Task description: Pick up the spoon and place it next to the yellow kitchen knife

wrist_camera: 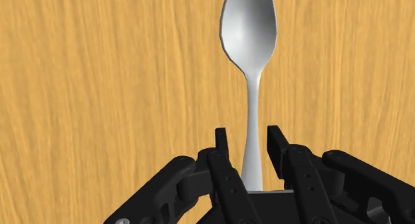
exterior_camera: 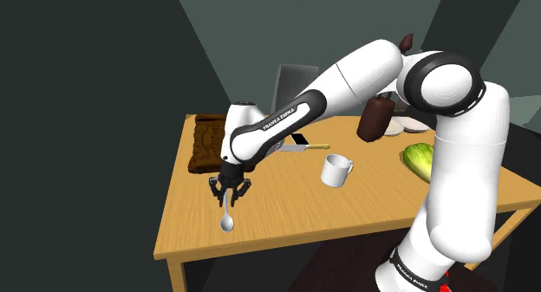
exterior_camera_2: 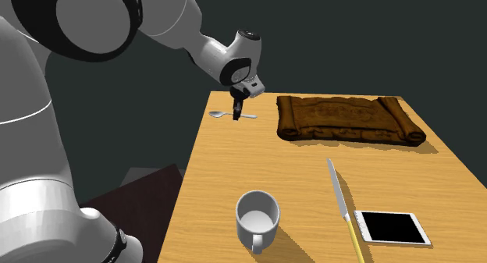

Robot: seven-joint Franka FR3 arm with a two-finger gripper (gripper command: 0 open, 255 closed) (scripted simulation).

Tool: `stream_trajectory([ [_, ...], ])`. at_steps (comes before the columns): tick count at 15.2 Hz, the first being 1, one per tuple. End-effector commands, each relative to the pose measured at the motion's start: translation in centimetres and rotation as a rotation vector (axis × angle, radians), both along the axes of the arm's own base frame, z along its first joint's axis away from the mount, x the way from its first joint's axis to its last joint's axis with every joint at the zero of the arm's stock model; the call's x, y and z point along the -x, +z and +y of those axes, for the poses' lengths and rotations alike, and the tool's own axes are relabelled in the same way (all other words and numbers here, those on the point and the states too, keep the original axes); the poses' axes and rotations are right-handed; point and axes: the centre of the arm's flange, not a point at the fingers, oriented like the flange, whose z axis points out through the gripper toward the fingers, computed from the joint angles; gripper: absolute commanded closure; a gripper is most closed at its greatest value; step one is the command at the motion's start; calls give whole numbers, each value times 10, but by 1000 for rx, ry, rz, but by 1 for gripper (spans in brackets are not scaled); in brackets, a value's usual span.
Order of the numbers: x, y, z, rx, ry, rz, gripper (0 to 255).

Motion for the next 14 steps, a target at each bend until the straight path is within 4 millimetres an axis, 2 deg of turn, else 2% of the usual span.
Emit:
stream_trajectory([
  [1, 0, -2, 4, -5, 3, -8, 255],
  [7, 0, -2, 4, -5, 3, -8, 255],
  [14, 0, 35, 4, -5, 3, -8, 255],
])
